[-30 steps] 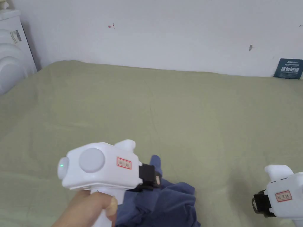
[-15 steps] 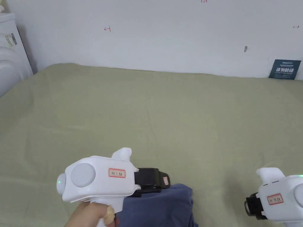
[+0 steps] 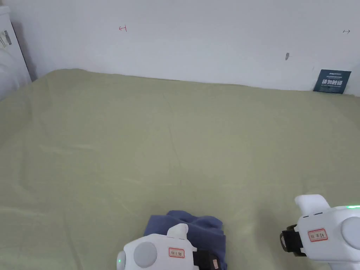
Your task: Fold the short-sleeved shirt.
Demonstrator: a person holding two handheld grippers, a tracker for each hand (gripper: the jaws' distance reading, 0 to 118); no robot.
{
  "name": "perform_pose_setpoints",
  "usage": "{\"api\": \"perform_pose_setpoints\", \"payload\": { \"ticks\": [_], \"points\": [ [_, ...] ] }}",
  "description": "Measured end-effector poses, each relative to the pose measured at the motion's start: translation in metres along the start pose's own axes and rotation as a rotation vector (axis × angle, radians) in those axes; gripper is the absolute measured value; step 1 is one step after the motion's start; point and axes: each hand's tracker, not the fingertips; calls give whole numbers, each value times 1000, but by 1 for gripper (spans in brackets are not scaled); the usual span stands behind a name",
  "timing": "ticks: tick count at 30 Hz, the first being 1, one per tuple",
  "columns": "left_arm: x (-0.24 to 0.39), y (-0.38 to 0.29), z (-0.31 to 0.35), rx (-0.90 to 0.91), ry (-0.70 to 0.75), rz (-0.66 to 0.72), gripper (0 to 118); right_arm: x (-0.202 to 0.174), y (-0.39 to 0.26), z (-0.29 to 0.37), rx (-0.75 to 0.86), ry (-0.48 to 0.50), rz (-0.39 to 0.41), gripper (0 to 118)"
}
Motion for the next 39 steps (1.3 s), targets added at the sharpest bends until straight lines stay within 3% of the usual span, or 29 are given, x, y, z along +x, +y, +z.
{"api": "perform_pose_setpoints", "payload": {
  "ticks": [1,5,7,12,16,20,26,28,29,30,31,36,39],
  "points": [
    [0,-5,-5,18,-56,33,0,-1,0,0,-1,4,3,0],
    [31,-4,-2,-48,73,-115,0,-7,1,-6,-16,-9,22,0],
    [36,1,16,-52,42,-63,0,-13,2,-10,-24,-7,25,0],
    [44,29,111,119,-80,-109,0,-41,8,-22,-37,44,48,0],
    [21,56,193,257,92,-157,0,-79,15,-41,-60,109,70,0],
    [-25,64,232,304,217,-50,0,-114,22,-69,-104,207,45,0],
    [-75,51,219,269,187,67,1,-133,17,-117,-129,153,-4,0],
    [-81,47,206,240,173,75,20,-131,16,-119,-128,156,-30,0],
    [-81,45,199,221,182,72,43,-134,17,-116,-130,150,-13,0],
    [-82,46,194,207,190,67,78,-136,18,-114,-131,135,24,0],
    [-82,47,187,190,179,64,91,-140,17,-115,-131,120,47,0],
    [-76,52,161,119,20,19,94,-143,18,-115,-133,103,58,0],
    [-79,59,139,50,66,25,97,-142,18,-115,-136,104,58,0]
  ]
}}
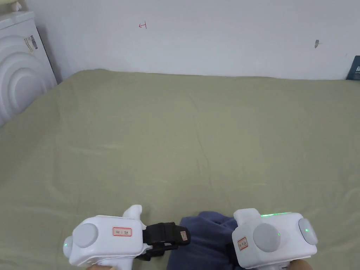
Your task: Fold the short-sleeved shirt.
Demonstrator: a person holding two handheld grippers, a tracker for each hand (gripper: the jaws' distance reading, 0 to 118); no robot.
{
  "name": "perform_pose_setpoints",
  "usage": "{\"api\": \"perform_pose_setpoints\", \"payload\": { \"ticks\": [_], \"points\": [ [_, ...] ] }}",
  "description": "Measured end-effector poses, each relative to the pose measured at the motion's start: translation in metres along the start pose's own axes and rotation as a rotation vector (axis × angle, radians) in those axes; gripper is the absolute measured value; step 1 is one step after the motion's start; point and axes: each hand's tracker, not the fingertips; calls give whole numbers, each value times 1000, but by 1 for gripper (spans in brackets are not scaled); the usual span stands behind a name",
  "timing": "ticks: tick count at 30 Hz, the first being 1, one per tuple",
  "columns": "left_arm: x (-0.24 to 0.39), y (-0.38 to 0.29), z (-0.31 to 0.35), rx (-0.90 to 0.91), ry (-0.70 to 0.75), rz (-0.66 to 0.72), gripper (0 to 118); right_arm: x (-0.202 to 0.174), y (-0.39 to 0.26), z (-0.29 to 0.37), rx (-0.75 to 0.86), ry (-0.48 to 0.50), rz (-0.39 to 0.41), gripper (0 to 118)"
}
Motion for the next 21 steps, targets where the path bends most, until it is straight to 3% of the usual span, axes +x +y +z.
{"api": "perform_pose_setpoints", "payload": {
  "ticks": [1,4,5,6,7,8,9,10,12,16,21],
  "points": [
    [-1,-1,-8,-8,14,5,97,1,0,1,1,3,-6,0],
    [-1,-3,-15,28,-147,-52,97,5,-1,1,7,18,-26,0],
    [-1,-4,-25,-56,-202,-29,97,4,-1,1,7,19,-29,0],
    [0,-6,-31,-134,-215,-4,96,4,-1,2,7,20,-27,0],
    [8,-8,-36,-125,-137,-51,94,4,-1,2,6,20,-23,0],
    [17,-11,-34,-78,-90,-126,86,4,-1,2,6,19,-18,0],
    [23,-8,-32,-70,-34,-194,57,3,-2,3,8,14,-19,0],
    [25,-6,-27,-50,59,-201,41,3,-2,4,10,9,-24,0],
    [12,-8,-29,-43,-32,-18,40,-1,-2,5,17,7,-36,0],
    [12,-12,-24,-10,-28,-142,39,-13,-3,7,22,-48,-7,0],
    [8,-7,-10,5,-53,-141,37,-26,2,11,30,-53,-6,0]
  ]
}}
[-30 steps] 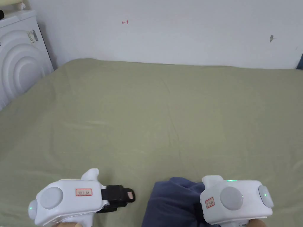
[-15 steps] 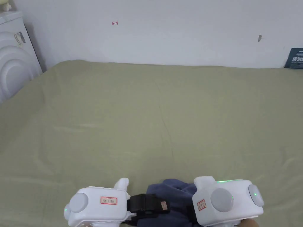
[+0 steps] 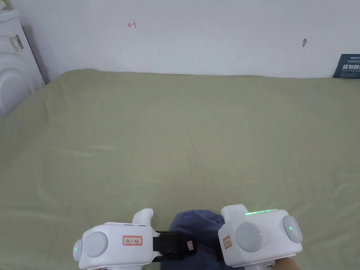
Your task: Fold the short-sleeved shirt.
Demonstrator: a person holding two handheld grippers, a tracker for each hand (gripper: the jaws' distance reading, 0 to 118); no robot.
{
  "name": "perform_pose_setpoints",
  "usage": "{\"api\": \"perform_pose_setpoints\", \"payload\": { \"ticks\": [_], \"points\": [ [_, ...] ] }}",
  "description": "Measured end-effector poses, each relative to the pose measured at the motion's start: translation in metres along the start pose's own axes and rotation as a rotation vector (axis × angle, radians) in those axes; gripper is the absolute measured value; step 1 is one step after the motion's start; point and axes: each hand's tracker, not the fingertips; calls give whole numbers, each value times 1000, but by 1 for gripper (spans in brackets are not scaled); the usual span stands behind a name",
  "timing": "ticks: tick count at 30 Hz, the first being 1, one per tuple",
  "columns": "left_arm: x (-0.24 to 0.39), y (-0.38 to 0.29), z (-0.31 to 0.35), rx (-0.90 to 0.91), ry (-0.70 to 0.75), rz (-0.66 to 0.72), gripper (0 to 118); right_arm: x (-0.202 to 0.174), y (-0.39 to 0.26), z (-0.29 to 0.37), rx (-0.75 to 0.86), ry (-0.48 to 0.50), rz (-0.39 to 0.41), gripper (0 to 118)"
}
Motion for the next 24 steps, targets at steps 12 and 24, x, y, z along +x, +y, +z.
{"api": "perform_pose_setpoints", "payload": {
  "ticks": [12,24],
  "points": [
    [-49,32,89,99,69,-7,37,-100,56,-25,17,61,92,0],
    [-167,107,263,159,313,6,36,-304,154,-75,44,193,268,0]
  ]
}}
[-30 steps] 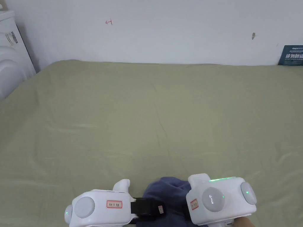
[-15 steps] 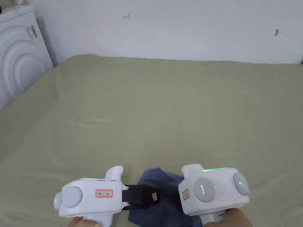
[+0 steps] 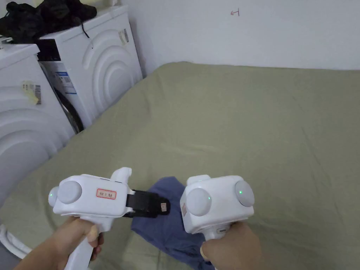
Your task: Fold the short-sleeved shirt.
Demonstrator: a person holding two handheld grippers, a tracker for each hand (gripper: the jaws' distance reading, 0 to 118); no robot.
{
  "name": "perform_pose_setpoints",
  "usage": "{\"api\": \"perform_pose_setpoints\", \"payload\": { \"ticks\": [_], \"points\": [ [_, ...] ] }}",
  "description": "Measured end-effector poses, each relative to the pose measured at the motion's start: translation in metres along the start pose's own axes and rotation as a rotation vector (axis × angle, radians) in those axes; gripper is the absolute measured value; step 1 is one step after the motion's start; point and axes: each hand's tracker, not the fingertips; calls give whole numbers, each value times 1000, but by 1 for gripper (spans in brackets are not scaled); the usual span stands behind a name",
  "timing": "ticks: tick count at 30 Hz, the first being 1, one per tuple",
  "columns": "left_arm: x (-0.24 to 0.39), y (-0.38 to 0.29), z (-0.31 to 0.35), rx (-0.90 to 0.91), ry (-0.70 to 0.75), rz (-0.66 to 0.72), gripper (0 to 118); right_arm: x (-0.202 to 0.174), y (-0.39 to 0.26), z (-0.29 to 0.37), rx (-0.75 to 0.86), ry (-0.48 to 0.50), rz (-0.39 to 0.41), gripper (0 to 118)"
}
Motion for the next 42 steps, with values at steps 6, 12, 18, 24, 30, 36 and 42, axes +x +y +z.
{"api": "perform_pose_setpoints", "payload": {
  "ticks": [6,12,18,24,30,36,42],
  "points": [
    [-86,36,54,41,195,112,36,-47,31,22,71,73,111,0],
    [-138,52,74,5,324,98,37,-22,11,63,106,90,121,0],
    [-148,45,93,28,534,180,101,16,-3,69,90,48,62,0],
    [-101,16,155,152,634,271,94,58,-26,89,94,59,4,0],
    [33,-22,130,187,630,16,8,119,-76,135,115,20,-53,0],
    [206,-68,28,185,458,-228,0,201,-149,195,159,-99,-159,0],
    [348,-104,-31,339,323,-279,0,284,-217,272,262,-250,-279,0]
  ]
}}
